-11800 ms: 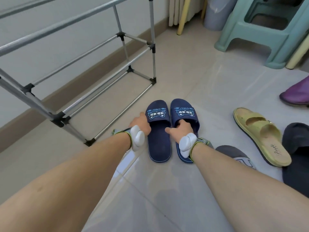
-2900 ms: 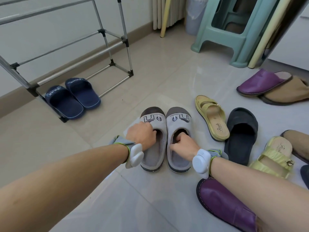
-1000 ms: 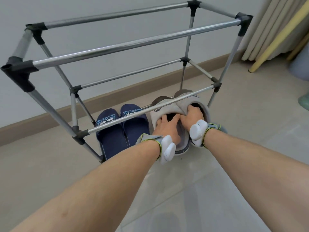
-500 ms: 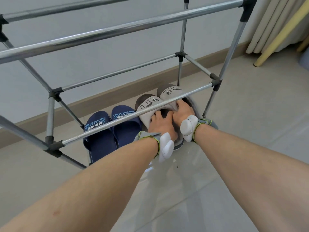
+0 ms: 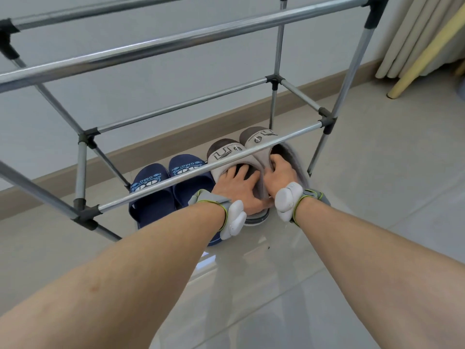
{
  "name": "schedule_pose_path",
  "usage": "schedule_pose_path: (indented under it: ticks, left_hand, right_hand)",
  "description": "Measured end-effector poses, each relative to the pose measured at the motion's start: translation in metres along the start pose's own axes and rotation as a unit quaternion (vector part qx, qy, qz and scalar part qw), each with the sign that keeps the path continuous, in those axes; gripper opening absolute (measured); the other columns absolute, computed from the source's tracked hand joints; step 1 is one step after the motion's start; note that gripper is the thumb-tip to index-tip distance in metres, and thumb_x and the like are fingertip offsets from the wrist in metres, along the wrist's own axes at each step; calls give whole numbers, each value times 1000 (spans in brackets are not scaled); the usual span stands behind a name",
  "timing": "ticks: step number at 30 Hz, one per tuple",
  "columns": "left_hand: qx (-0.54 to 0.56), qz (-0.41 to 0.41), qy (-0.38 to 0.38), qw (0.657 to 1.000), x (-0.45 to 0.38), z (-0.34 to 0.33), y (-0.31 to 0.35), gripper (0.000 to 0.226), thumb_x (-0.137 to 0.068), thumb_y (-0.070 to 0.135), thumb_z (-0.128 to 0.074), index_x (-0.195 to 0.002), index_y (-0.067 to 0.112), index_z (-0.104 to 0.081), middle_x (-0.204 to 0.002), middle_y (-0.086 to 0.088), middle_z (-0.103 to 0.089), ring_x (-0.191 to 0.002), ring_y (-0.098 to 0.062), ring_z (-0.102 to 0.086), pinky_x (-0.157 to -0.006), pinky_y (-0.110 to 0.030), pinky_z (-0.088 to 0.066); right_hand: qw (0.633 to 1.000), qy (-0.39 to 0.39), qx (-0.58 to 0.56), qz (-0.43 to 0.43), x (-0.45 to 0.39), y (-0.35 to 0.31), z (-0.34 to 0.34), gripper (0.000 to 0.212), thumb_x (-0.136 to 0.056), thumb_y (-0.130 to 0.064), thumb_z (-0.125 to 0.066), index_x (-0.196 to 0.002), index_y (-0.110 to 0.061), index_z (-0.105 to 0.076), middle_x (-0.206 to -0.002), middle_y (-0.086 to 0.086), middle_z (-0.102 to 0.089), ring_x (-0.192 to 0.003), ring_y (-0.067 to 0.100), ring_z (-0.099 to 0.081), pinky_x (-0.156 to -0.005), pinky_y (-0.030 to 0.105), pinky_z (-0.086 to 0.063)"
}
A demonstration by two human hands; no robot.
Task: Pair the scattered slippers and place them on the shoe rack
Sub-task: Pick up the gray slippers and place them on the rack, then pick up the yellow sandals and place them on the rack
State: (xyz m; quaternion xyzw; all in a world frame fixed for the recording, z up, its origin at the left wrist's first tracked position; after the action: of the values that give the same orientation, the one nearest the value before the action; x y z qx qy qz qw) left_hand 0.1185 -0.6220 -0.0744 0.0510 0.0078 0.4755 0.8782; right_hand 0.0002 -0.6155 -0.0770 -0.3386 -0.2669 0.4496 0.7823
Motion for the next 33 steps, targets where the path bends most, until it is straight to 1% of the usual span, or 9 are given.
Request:
schedule_pose_path:
  ticks: [5,6,8,10,16,20,25,30,33]
  left_hand:
    - [-17,-2,-34,999,-4,-15,-4,84,-74,67,-50,-146,28,-32,-155,-1,-28,-143,-25,-22,-115,-37,-21]
    - [-1,-1,-43,999,-7,-12,-1,76,-76,59,-52,-142,25,-38,-151,-3,-35,-141,-25,-27,-111,-37,-29]
    - [17,-5,-46,999,-10,3,5,47,-81,41,-54,-122,17,-52,-131,-7,-53,-123,-25,-47,-85,-33,-41]
    - [24,-12,-29,999,-8,21,7,27,-84,27,-52,-106,13,-57,-113,-8,-60,-104,-27,-57,-70,-32,-41]
    - [68,-17,-28,997,15,51,17,9,-85,18,-48,-92,15,-53,-100,-9,-63,-86,-27,-56,-68,-34,-45]
    - [69,-15,-60,996,37,57,34,14,-82,18,-50,-93,14,-58,-92,-8,-61,-81,-28,-57,-66,-33,-49]
    - [64,-138,-88,984,68,97,119,22,-79,19,-51,-96,12,-62,-97,-14,-64,-86,-33,-60,-71,-34,-51]
    - [86,-260,-130,953,126,117,249,23,-86,19,-53,-101,6,-66,-100,-16,-67,-93,-35,-63,-72,-34,-49]
    - [97,-319,-158,929,174,108,317,22,-86,16,-54,-99,4,-66,-99,-17,-66,-89,-34,-61,-71,-34,-48]
  right_hand:
    - [999,-26,17,5,11,-3,-8,32,-93,-9,-48,-124,-9,-57,-115,18,-66,-105,38,-59,-86,37,-47]
    - [1000,-24,11,-1,14,-3,-8,33,-92,-8,-47,-124,-8,-56,-115,18,-65,-106,38,-58,-86,37,-46]
    - [1000,-8,5,-22,22,-2,-2,37,-90,-8,-48,-126,-8,-56,-117,17,-65,-110,37,-58,-87,35,-44]
    - [999,4,2,-49,32,-1,8,41,-88,-7,-48,-128,-10,-57,-121,14,-65,-115,35,-57,-89,31,-44]
    - [990,39,8,-133,74,-3,43,30,-82,-4,-48,-101,1,-70,-108,18,-71,-106,38,-63,-87,35,-53]
    - [987,16,9,-162,114,-2,63,29,-80,-8,-46,-94,3,-68,-98,22,-73,-96,41,-68,-84,45,-57]
    - [977,52,8,-206,190,5,132,31,-80,-9,-45,-96,-1,-70,-103,19,-72,-96,39,-70,-83,45,-57]
    - [956,155,-5,-247,289,34,210,31,-77,-7,-46,-94,-3,-72,-97,20,-73,-90,38,-71,-84,45,-58]
    - [932,216,-3,-292,356,64,247,28,-77,-7,-49,-94,-3,-71,-94,20,-73,-88,37,-71,-83,42,-59]
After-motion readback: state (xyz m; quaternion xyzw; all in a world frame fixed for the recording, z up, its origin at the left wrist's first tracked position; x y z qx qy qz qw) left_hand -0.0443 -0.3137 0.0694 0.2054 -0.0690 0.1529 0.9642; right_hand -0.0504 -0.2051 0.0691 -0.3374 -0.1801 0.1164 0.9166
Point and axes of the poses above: each hand's wrist, its own x-axis away from the middle knuckle, its own z-axis out of the back of the hand, y = z × x, the point moved 6 cm from there along -x, towards the middle knuckle
